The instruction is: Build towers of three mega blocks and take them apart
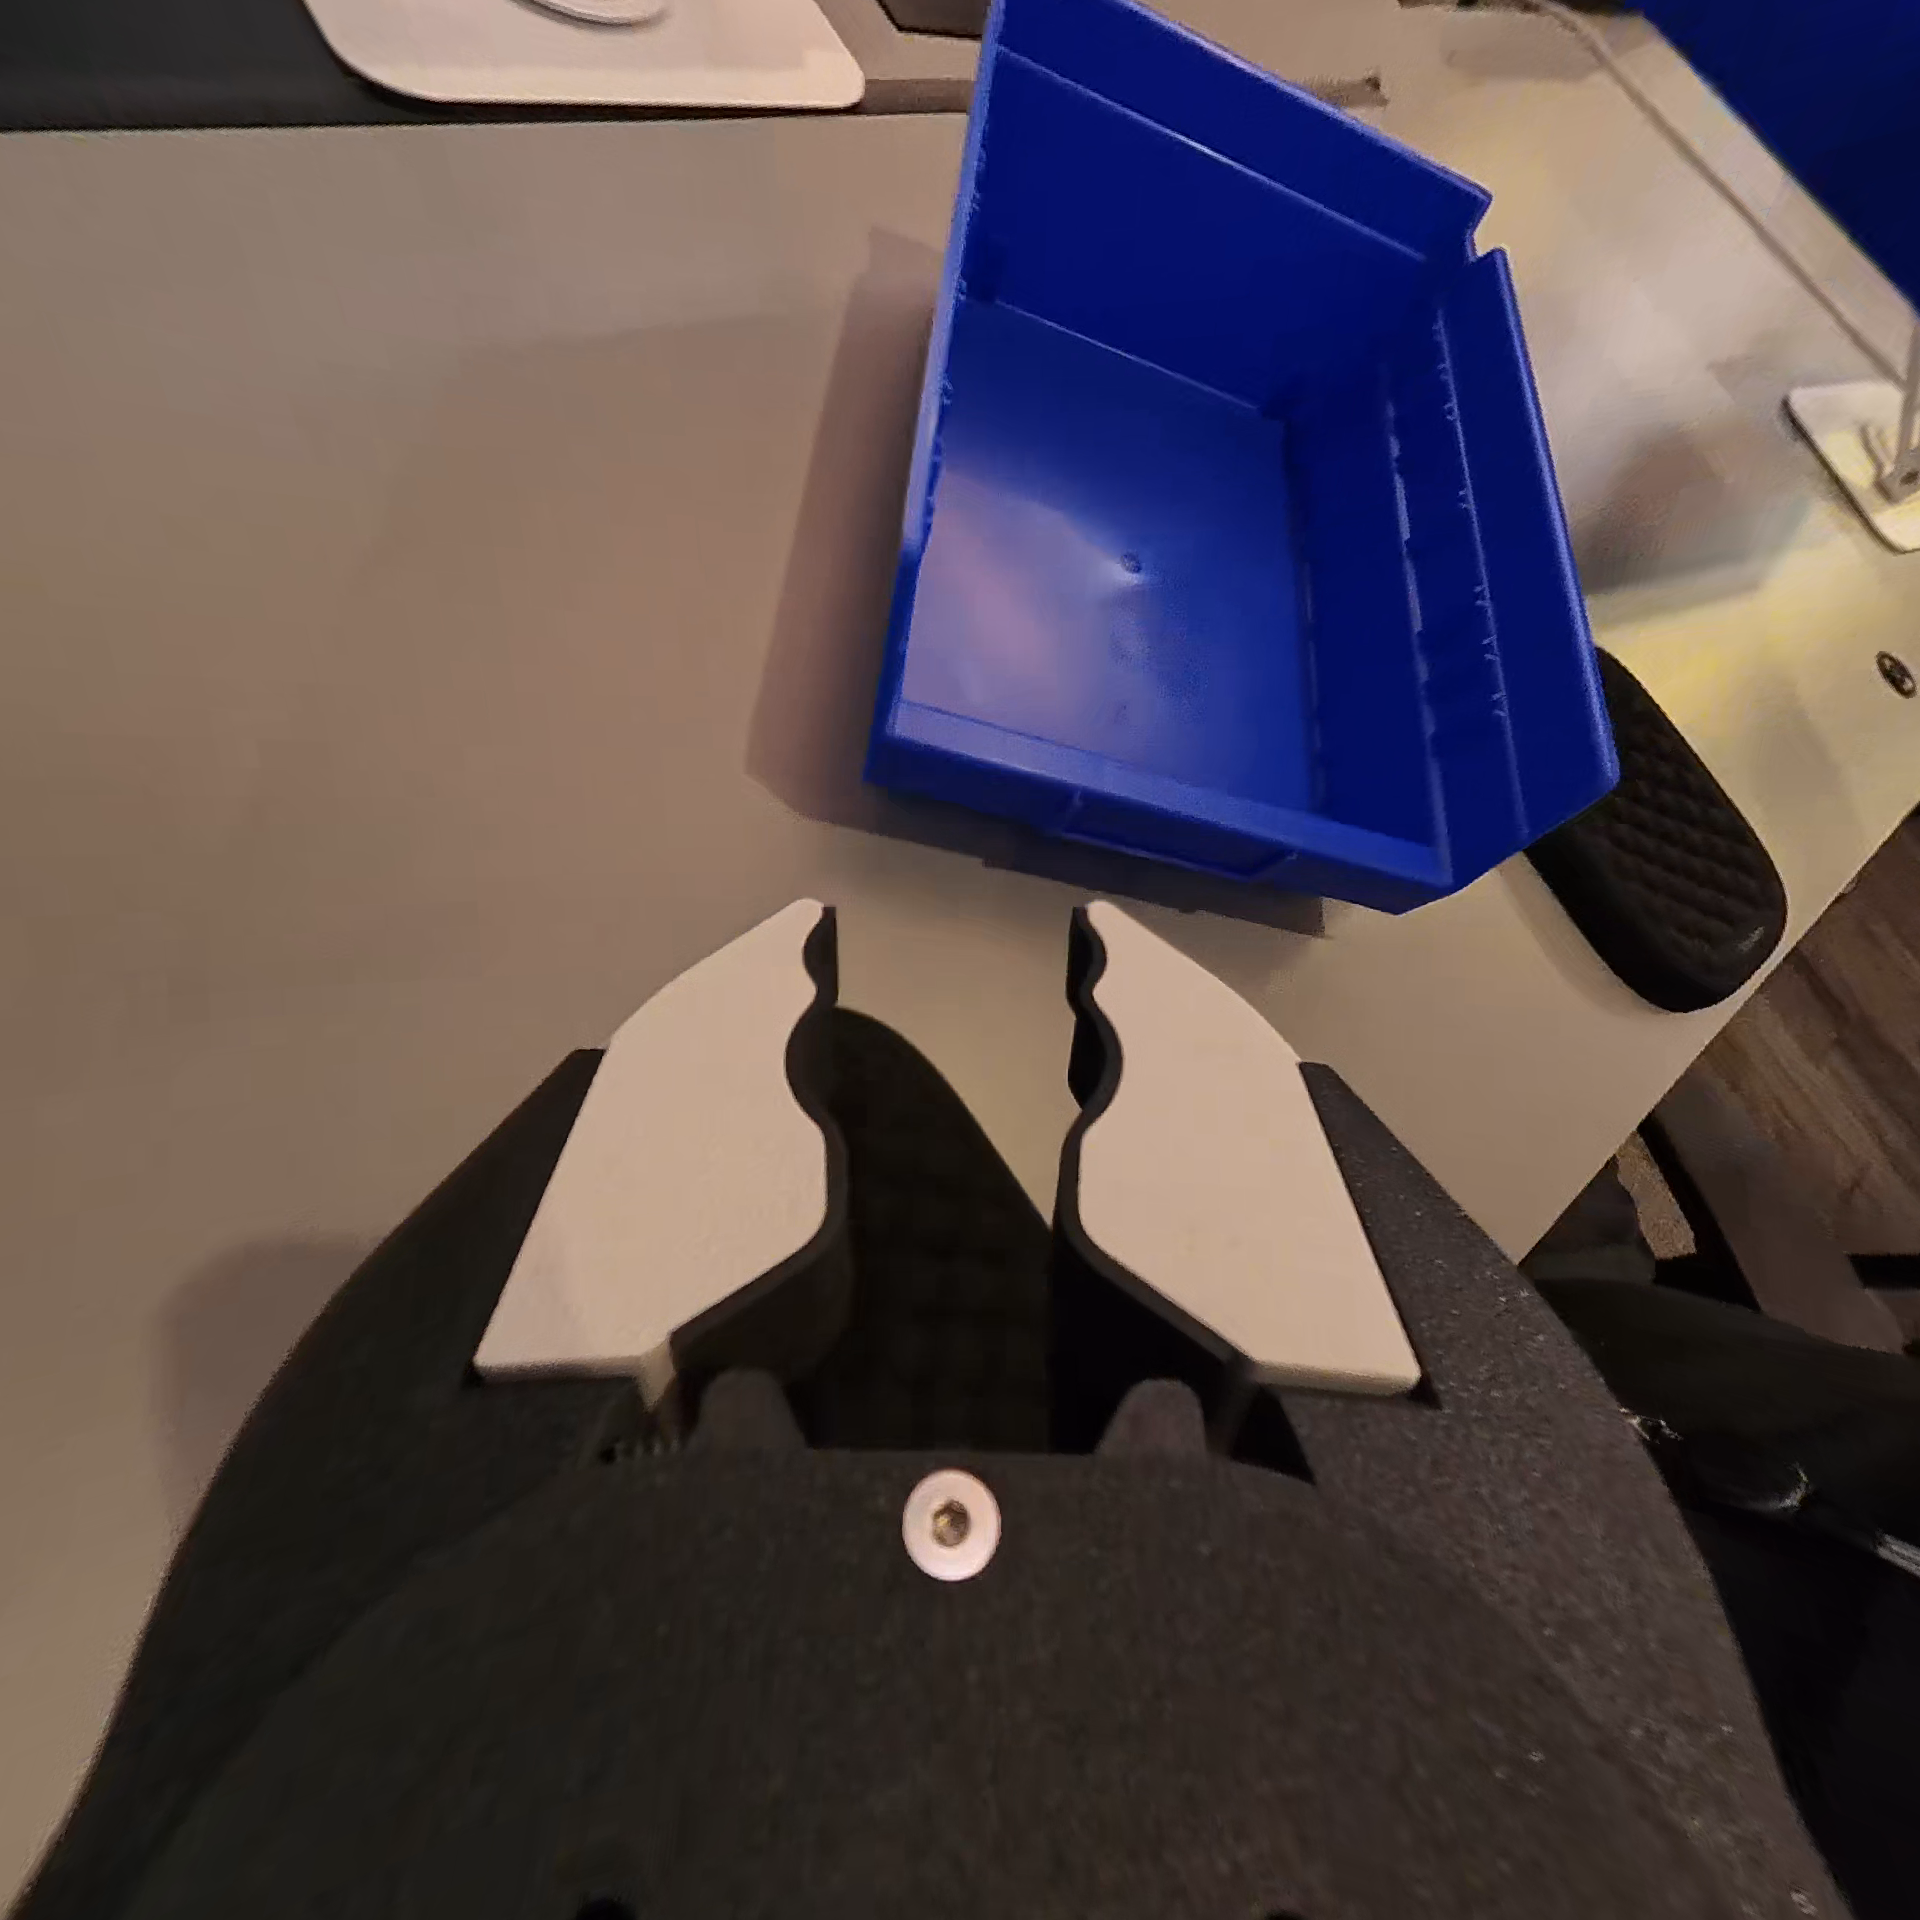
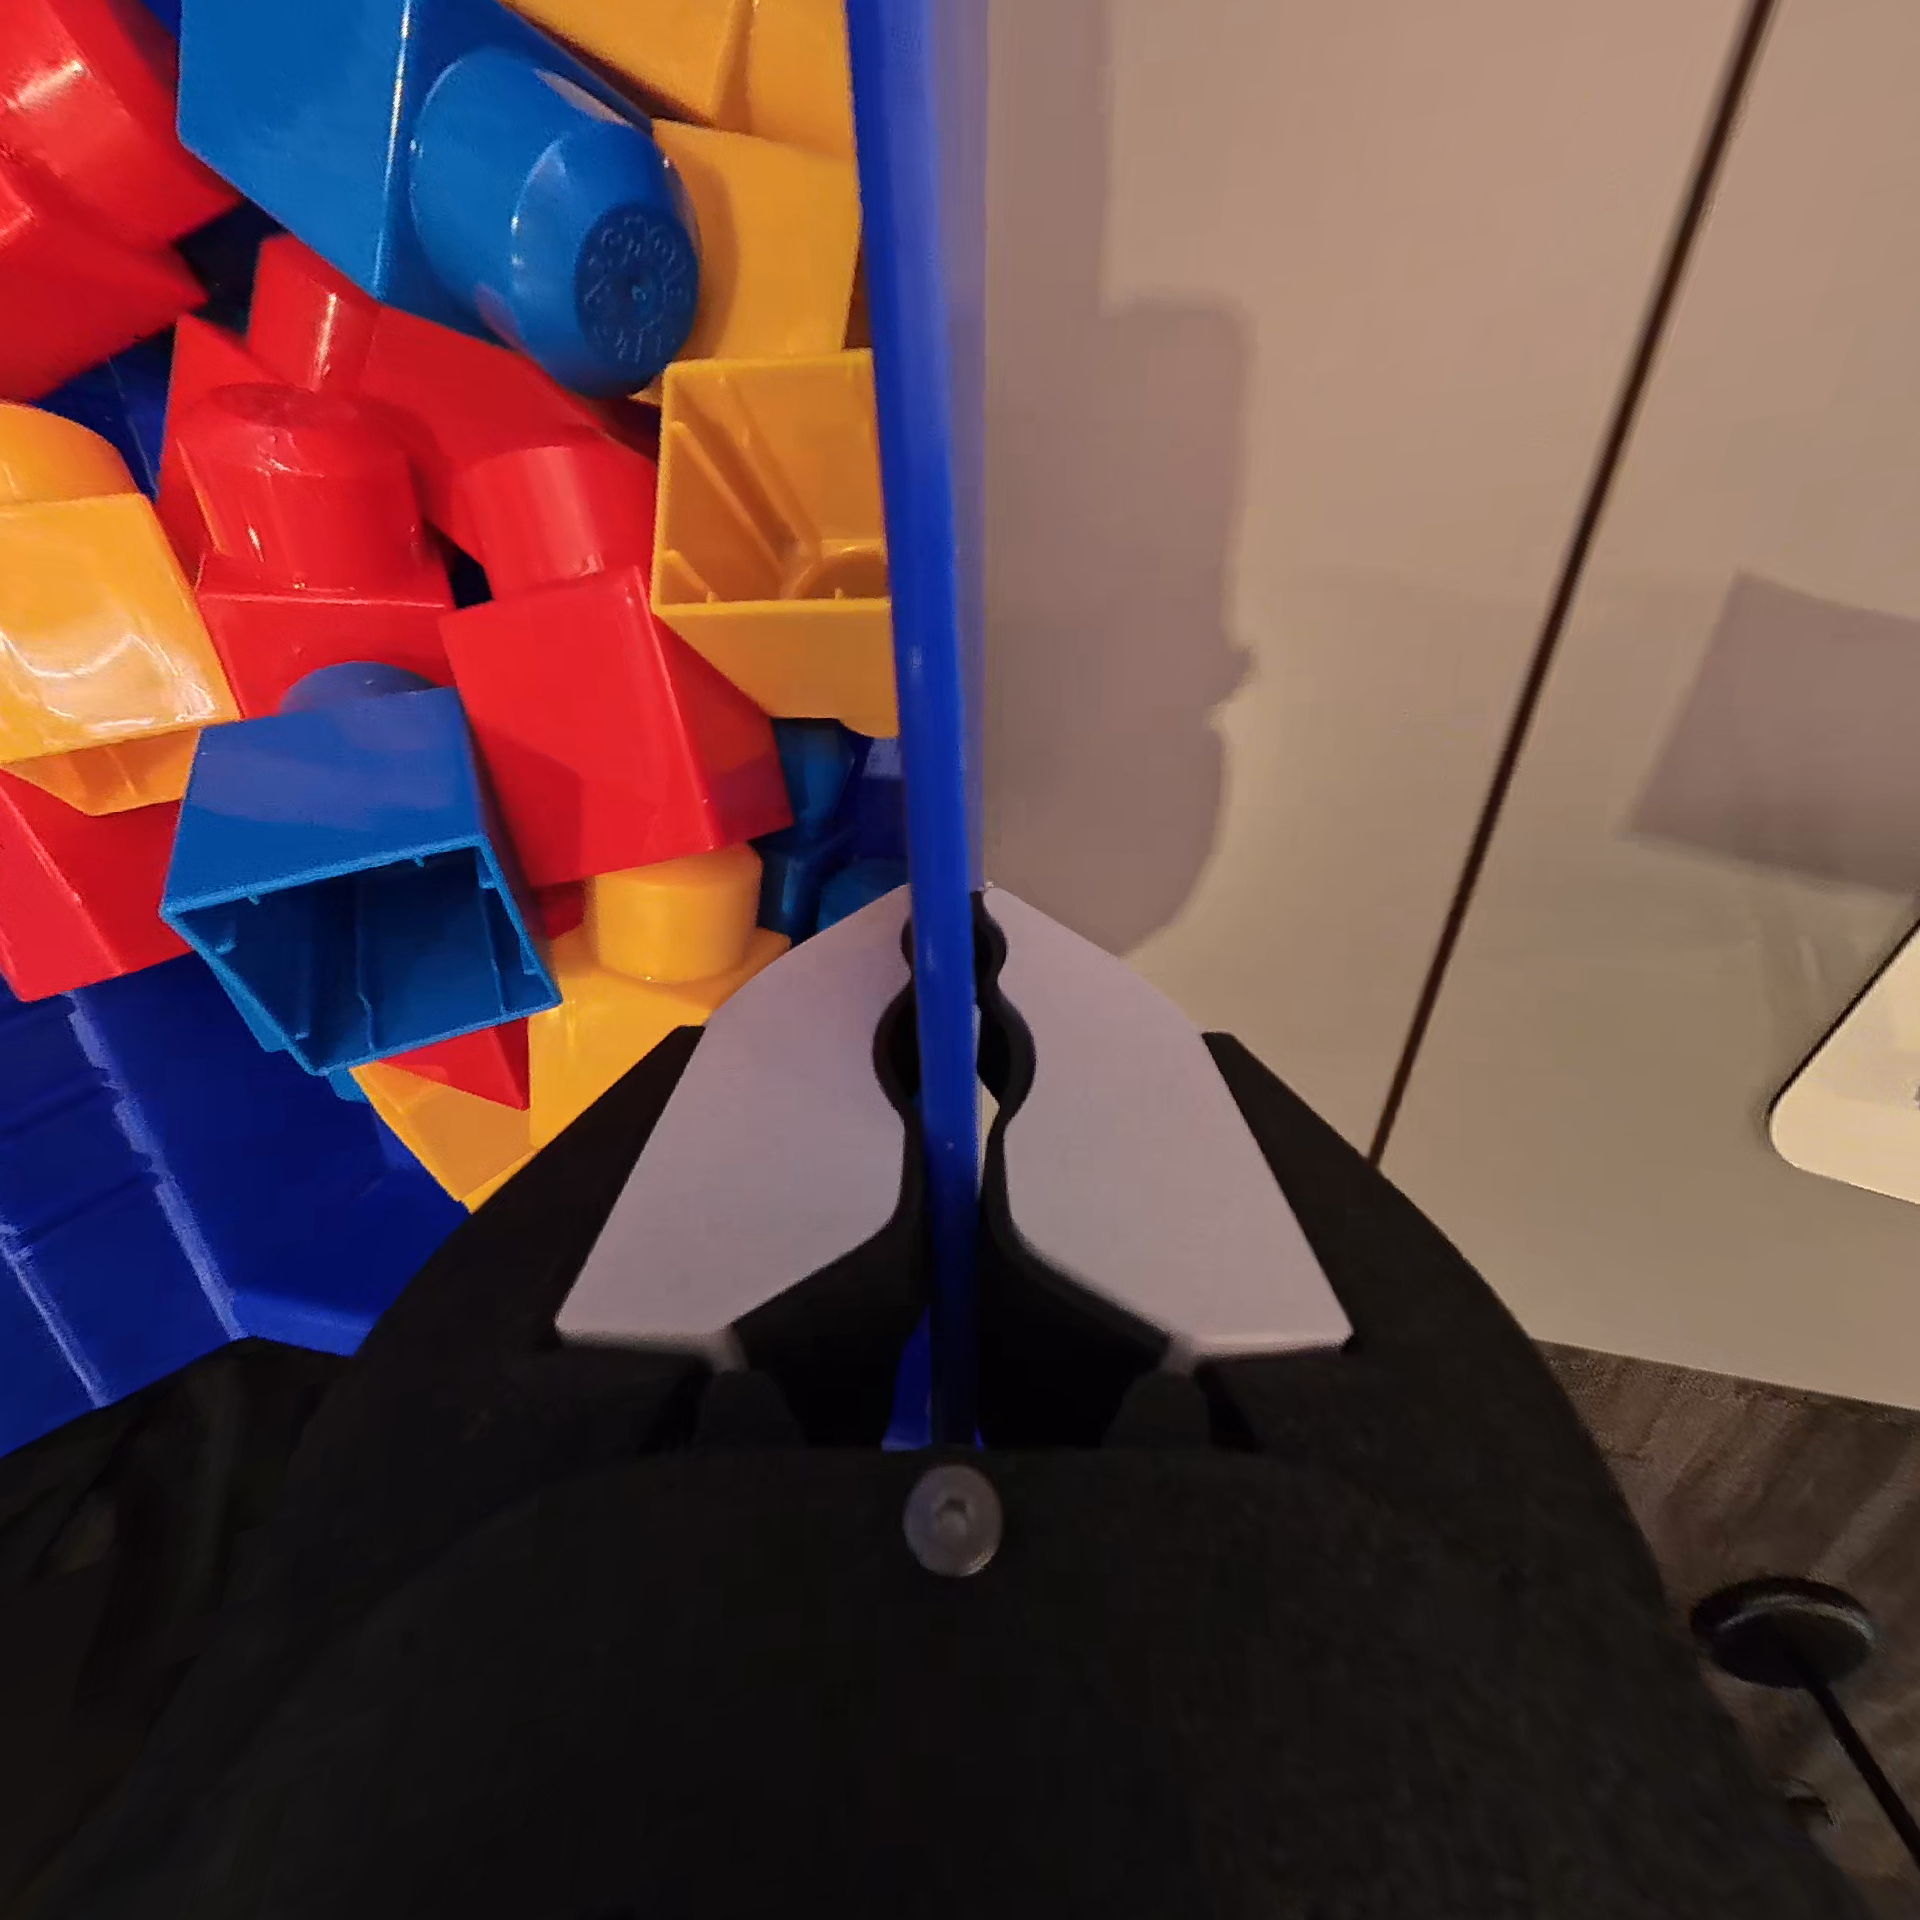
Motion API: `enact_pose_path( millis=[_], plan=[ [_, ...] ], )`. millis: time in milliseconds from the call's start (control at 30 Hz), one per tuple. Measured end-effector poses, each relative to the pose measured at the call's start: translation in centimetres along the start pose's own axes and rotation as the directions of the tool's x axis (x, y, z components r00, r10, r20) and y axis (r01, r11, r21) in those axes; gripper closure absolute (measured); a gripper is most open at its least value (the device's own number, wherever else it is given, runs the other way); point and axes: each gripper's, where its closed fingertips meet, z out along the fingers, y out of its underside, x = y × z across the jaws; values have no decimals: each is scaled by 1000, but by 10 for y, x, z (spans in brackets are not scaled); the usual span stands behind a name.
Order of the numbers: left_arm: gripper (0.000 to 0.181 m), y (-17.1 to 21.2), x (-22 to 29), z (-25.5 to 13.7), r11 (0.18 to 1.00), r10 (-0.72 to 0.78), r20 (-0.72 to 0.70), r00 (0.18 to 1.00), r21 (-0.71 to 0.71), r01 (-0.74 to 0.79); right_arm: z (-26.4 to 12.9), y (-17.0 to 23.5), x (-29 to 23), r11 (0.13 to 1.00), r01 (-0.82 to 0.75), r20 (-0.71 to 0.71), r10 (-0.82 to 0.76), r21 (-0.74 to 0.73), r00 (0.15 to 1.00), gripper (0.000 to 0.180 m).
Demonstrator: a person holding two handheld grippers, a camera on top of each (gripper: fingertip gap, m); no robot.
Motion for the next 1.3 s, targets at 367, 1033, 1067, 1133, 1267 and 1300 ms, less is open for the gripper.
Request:
enact_pose_path(
  millis=[367, 1033, 1067, 1133, 1267, 1300],
  plan=[
    [142, 30, -51, -58, 975, -154, 31, 988, 168, 147, -9, -65, -281, 941, 339, 172, -332, -8, 927, 175],
    [152, 97, -161, -189, 882, -399, 261, 879, 370, 291, 197, -113, -696, 760, 650, 297, -615, -25, 731, 176],
    [152, 92, -163, -191, 873, -405, 260, 877, 394, 286, 212, -110, -701, 769, 638, 307, -598, -38, 740, 176],
    [149, 83, -165, -193, 855, -417, 256, 872, 438, 280, 240, -103, -709, 784, 617, 317, -571, -62, 757, 175],
    [145, 73, -162, -183, 859, -404, 293, 867, 448, 249, 277, -98, -712, 783, 617, 261, -581, -80, 771, 175],
    [143, 72, -162, -180, 860, -401, 307, 863, 451, 239, 283, -99, -713, 785, 616, 243, -585, -70, 773, 175]
  ],
)
